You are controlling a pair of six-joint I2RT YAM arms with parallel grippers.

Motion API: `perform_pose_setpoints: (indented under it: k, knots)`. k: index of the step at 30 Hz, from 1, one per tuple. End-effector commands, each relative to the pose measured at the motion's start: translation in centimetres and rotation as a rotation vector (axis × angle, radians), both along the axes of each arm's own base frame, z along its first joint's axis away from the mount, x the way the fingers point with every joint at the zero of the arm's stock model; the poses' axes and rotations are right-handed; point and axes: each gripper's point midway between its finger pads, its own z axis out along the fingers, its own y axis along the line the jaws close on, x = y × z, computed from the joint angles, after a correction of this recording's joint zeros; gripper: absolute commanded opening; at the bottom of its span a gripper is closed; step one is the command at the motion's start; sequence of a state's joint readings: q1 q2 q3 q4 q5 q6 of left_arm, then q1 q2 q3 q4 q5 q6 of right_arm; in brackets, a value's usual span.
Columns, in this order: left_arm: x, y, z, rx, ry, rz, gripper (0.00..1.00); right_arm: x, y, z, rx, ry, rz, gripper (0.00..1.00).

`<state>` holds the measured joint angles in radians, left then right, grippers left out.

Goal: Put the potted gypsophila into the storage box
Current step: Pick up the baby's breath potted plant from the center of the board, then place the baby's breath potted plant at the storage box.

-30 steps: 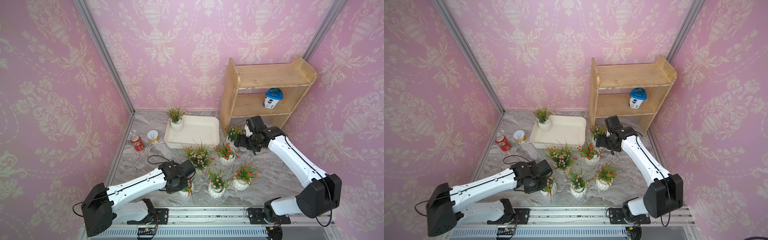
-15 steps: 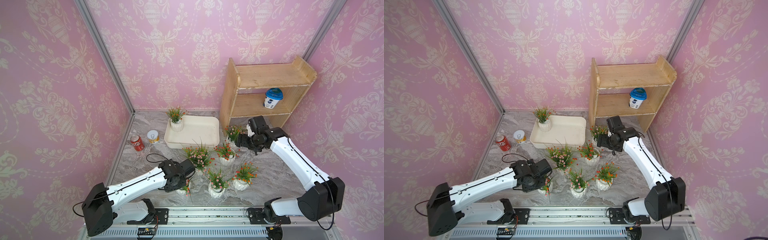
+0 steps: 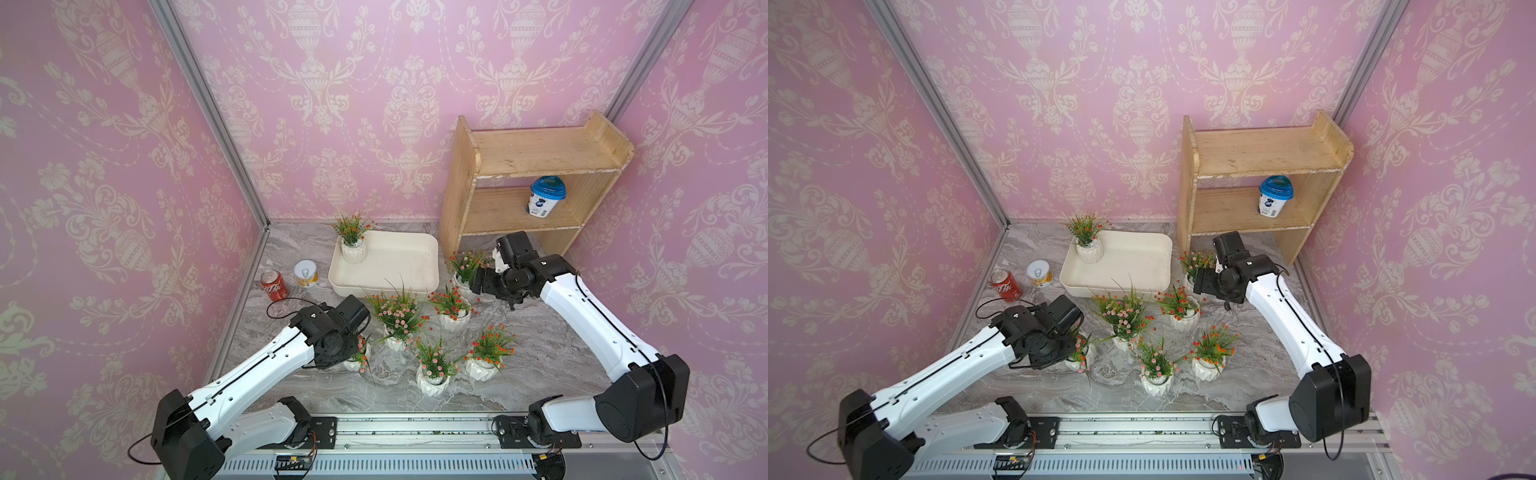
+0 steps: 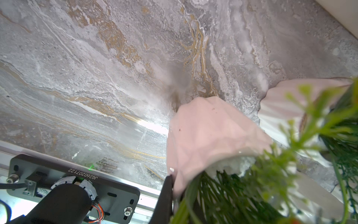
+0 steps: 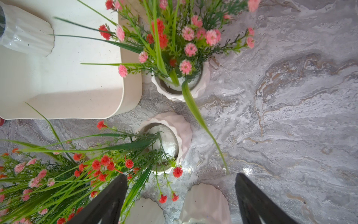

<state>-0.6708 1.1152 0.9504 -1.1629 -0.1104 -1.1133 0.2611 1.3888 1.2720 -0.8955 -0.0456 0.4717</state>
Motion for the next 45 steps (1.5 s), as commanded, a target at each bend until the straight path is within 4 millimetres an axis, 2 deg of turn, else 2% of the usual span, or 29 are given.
perform_pose_setpoints:
  k: [1,8,14,20,30,37,41,45]
  knots:
    - [0.9,1.2,2.6,0.016,-0.049,-0.05,0.0,0.4,-0.3,0.5,0.005,-0.014,-0.02,0.9]
    - [3.0,2.4,4.7,0.018,-0.062,-0.059,0.0,0.5,-1.0,0.4,-0.02,-0.011,-0.051,0.9]
    - [6.1,3.2,6.7,0.028,-0.103,-0.069,0.0,0.8,-1.7,0.7,-0.003,-0.017,-0.08,0.9]
    - [10.4,4.2,8.5,0.029,-0.165,-0.067,0.0,0.7,-2.1,0.3,0.033,-0.01,-0.074,0.89]
    - [18.6,5.6,11.7,0.038,-0.275,-0.051,0.0,0.5,-3.9,-0.3,0.033,-0.005,-0.101,0.89]
    - [23.8,5.7,11.3,0.04,-0.314,-0.03,0.0,0.3,-4.6,-0.9,0.032,0.0,-0.123,0.89]
    - [26.0,5.3,10.4,0.04,-0.308,-0.04,0.0,0.2,-5.0,-0.8,0.027,-0.004,-0.134,0.89]
    - [27.5,5.0,8.7,0.038,-0.288,-0.045,0.0,-0.1,-5.5,-0.9,0.021,-0.004,-0.147,0.89]
